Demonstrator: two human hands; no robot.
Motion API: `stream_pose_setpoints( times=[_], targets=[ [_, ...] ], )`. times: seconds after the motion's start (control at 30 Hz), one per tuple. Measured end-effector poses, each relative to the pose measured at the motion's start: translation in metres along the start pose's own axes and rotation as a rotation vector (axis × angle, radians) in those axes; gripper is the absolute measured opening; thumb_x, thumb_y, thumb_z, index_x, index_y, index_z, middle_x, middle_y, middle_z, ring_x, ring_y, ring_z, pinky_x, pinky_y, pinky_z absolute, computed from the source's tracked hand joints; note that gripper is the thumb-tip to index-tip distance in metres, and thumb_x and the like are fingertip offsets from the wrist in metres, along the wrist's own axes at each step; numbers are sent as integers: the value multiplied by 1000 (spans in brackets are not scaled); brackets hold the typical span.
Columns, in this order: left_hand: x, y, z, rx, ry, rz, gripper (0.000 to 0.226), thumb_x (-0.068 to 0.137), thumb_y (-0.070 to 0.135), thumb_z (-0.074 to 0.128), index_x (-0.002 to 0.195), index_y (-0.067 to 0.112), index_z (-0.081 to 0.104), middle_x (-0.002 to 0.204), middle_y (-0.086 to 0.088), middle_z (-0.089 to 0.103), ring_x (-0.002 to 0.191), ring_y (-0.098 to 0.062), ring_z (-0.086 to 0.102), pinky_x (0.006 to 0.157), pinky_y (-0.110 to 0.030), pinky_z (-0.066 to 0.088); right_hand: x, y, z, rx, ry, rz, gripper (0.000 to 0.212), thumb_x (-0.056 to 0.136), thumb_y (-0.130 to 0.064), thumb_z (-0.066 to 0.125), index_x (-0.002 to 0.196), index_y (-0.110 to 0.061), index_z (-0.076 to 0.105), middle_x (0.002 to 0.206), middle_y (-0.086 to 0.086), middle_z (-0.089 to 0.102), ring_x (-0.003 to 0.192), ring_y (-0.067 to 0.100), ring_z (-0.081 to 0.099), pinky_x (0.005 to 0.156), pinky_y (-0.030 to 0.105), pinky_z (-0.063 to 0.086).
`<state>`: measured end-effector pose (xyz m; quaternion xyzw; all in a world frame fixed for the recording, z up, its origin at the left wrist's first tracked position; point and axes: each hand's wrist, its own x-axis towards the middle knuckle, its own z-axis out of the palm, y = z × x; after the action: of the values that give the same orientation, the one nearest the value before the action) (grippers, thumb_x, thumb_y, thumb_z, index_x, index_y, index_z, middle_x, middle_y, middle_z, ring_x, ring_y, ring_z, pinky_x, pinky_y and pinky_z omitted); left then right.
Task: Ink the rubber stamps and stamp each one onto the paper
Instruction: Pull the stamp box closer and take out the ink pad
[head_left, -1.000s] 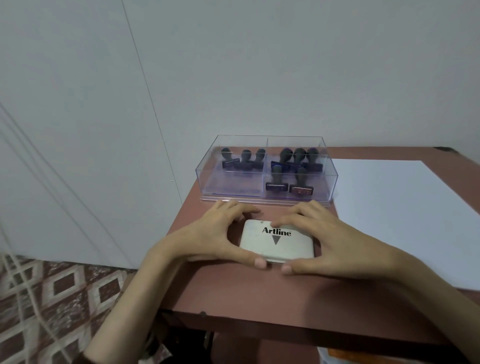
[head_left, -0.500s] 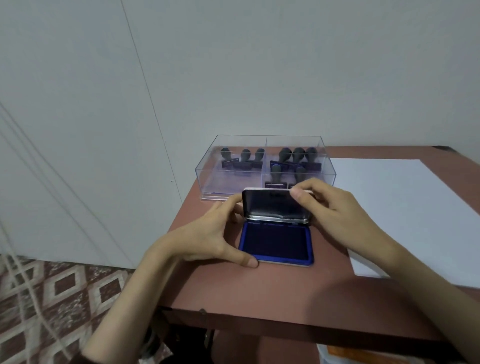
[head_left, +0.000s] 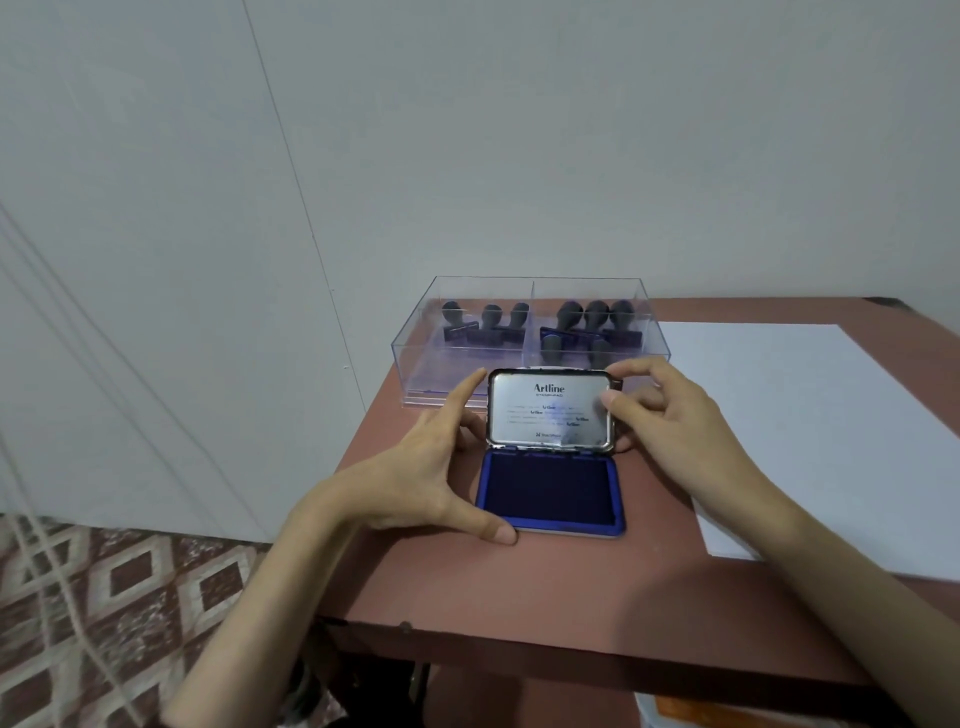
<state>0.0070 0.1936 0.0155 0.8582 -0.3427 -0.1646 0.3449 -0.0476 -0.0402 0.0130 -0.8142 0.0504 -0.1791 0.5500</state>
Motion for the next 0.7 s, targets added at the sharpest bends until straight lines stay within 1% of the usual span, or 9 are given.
stream_pose_setpoints(
  times=[0.13, 0.23, 0.3, 0.37, 0.43, 0.5, 0.57, 0.63, 0.7],
  targets=[
    [2, -1, -1, -6, -9, -12, 128, 54, 41, 87, 137, 55, -11, 119, 22, 34, 109, 13, 36, 93, -7, 28, 2, 2, -1, -18, 39, -21, 18, 88, -15, 63, 105, -20, 60, 73, -2, 67, 59, 12, 63, 60, 14, 45],
    [4, -1, -2, 1, -8, -9, 128, 55, 40, 87, 138, 54, -10, 121, 23, 32, 110, 14, 33, 94, -9, 29, 2, 3, -3, -61, 46, -30, 22, 85, -10, 66, 102, -17, 56, 75, -1, 69, 56, 7, 63, 54, 8, 44],
    [2, 1, -3, 10, -17, -8, 128, 54, 41, 87, 138, 53, -9, 122, 23, 31, 111, 16, 32, 93, -7, 30, 0, 1, -4, -93, 51, -29, 21, 84, -13, 68, 100, -18, 55, 75, -2, 70, 57, 8, 64, 57, 9, 45],
    [-1, 5, -7, 13, 10, 0, 123, 51, 52, 85, 138, 53, -1, 123, 22, 32, 111, 13, 34, 90, -10, 32, -2, -3, -7, -166, 78, -50, 15, 84, -19, 68, 95, -19, 57, 73, -3, 68, 61, 11, 63, 60, 15, 47],
    [1, 10, -10, -13, 211, 40, 97, 53, 62, 74, 133, 49, 23, 116, 19, 41, 102, 6, 43, 81, -11, 36, -6, -11, -15, -211, 164, -103, 6, 85, -21, 65, 87, -18, 60, 69, -1, 64, 61, 10, 58, 58, 12, 42],
    [12, 10, -15, -91, 602, 98, 57, 67, 58, 65, 116, 34, 49, 102, 12, 53, 89, -2, 50, 71, -10, 37, -3, -20, -25, -228, 274, -165, 6, 87, -21, 62, 84, -17, 60, 73, 2, 60, 63, 7, 52, 58, 9, 39],
    [28, 6, -23, -120, 963, 75, 33, 78, 47, 58, 102, 24, 58, 97, 6, 59, 90, -7, 53, 76, -20, 41, 10, -23, -35, -224, 301, -134, 10, 89, -27, 59, 96, -20, 58, 91, 2, 59, 76, 2, 52, 67, 10, 38],
    [45, -1, -33, -183, 1090, -56, 33, 83, 40, 54, 110, 21, 57, 110, 1, 57, 106, -15, 50, 92, -35, 43, 29, -15, -41, -153, 227, 29, 31, 91, -39, 55, 118, -24, 54, 112, -1, 55, 99, 13, 54, 83, 23, 40],
    [60, -7, -37, -361, 1009, -219, 38, 90, 35, 52, 124, 18, 51, 121, 1, 52, 113, -15, 47, 101, -39, 40, 43, -2, -39, -32, 115, 201, 49, 88, -50, 53, 131, -25, 48, 126, -3, 50, 113, 19, 52, 97, 32, 40]
  ],
)
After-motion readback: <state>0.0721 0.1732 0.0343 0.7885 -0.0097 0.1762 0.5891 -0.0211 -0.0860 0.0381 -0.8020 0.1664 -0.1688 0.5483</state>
